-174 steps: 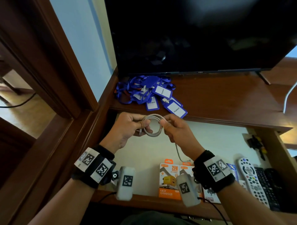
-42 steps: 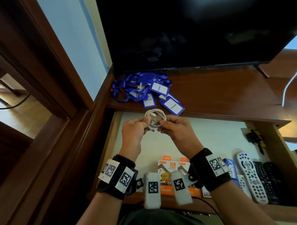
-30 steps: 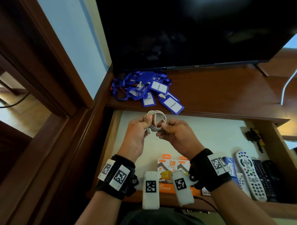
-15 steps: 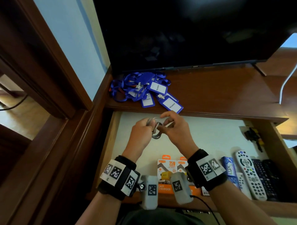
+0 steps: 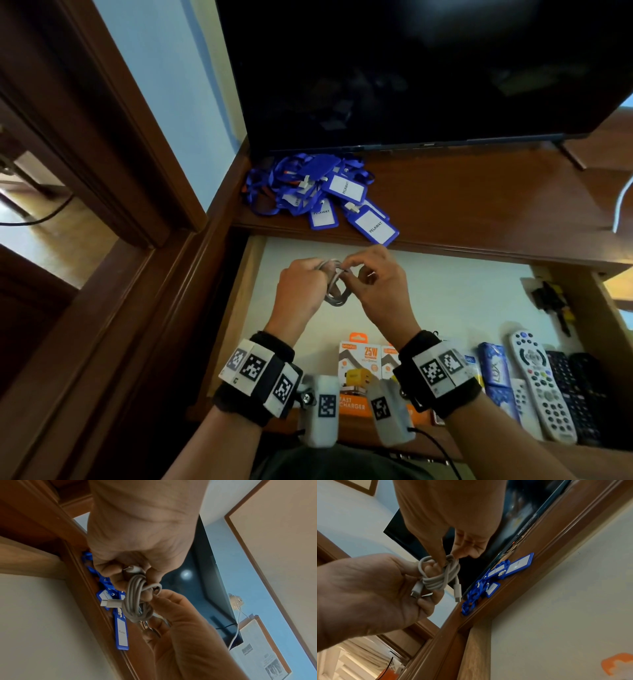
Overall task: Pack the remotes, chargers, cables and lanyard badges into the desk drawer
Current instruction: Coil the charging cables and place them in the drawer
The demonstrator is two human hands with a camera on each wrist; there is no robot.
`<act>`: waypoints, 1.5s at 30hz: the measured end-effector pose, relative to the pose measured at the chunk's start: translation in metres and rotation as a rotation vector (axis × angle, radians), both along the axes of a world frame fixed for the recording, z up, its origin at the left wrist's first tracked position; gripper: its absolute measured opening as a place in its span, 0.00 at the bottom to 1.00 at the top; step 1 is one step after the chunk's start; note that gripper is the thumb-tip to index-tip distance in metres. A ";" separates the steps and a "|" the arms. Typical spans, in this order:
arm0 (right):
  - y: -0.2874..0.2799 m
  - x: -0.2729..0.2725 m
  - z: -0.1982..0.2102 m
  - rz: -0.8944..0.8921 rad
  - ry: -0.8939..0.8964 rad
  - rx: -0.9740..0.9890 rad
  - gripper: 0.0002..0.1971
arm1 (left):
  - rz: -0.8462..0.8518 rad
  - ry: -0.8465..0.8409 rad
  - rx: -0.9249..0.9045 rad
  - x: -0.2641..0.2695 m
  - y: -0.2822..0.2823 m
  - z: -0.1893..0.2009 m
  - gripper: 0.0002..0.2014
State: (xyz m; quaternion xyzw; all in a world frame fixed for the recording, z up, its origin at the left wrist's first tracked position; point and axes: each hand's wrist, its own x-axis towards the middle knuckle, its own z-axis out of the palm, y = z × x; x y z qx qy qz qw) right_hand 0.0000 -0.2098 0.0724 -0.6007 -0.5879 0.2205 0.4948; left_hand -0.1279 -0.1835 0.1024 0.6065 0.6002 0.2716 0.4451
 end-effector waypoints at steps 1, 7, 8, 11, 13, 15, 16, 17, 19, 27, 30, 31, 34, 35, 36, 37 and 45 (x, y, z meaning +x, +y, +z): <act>0.000 0.001 0.000 0.014 -0.013 -0.012 0.10 | 0.001 0.003 -0.001 0.000 -0.001 0.000 0.15; -0.010 0.000 0.005 0.097 -0.042 -0.064 0.08 | 0.043 0.049 -0.017 -0.003 0.000 -0.009 0.13; -0.012 -0.001 0.005 0.119 -0.031 -0.104 0.08 | 0.050 0.071 -0.010 -0.003 0.000 -0.011 0.13; -0.015 -0.002 0.004 0.176 -0.031 -0.221 0.07 | 0.060 0.137 0.014 -0.005 0.000 -0.019 0.13; -0.015 0.001 0.007 0.180 -0.021 -0.257 0.05 | 0.027 0.130 0.025 -0.004 0.000 -0.018 0.12; -0.012 0.005 0.013 0.164 -0.007 -0.247 0.05 | -0.031 0.110 0.009 -0.002 -0.001 -0.015 0.13; -0.011 0.007 0.015 0.157 -0.002 -0.240 0.05 | -0.057 0.082 -0.007 -0.002 -0.001 -0.014 0.13; -0.010 0.009 0.018 0.151 0.006 -0.240 0.06 | -0.074 0.043 -0.024 -0.001 -0.002 -0.014 0.14; -0.008 0.014 0.022 0.128 0.026 -0.250 0.06 | -0.089 -0.046 -0.029 -0.003 -0.004 -0.014 0.16; -0.002 0.024 0.024 0.066 0.096 -0.243 0.07 | -0.182 -0.173 -0.080 -0.004 -0.005 -0.013 0.17; -0.002 0.030 0.025 0.092 0.138 -0.246 0.08 | -0.230 -0.214 -0.149 -0.006 -0.004 -0.008 0.19; -0.003 0.031 0.024 0.103 0.182 -0.246 0.08 | -0.236 -0.236 -0.166 -0.006 -0.004 -0.006 0.19; -0.007 0.030 0.019 0.143 0.394 -0.291 0.05 | -0.251 -0.298 -0.188 -0.006 -0.004 -0.001 0.19; -0.009 0.029 0.017 0.155 0.447 -0.316 0.04 | -0.252 -0.307 -0.190 -0.006 -0.005 -0.001 0.19; -0.010 0.028 0.015 0.166 0.487 -0.341 0.04 | -0.250 -0.311 -0.193 -0.006 -0.005 -0.002 0.19; -0.011 0.028 0.012 0.176 0.528 -0.364 0.05 | -0.247 -0.308 -0.197 -0.007 -0.006 -0.004 0.19; -0.014 0.023 0.006 0.198 0.960 -0.470 0.10 | -0.237 -0.227 -0.222 -0.002 -0.007 -0.007 0.19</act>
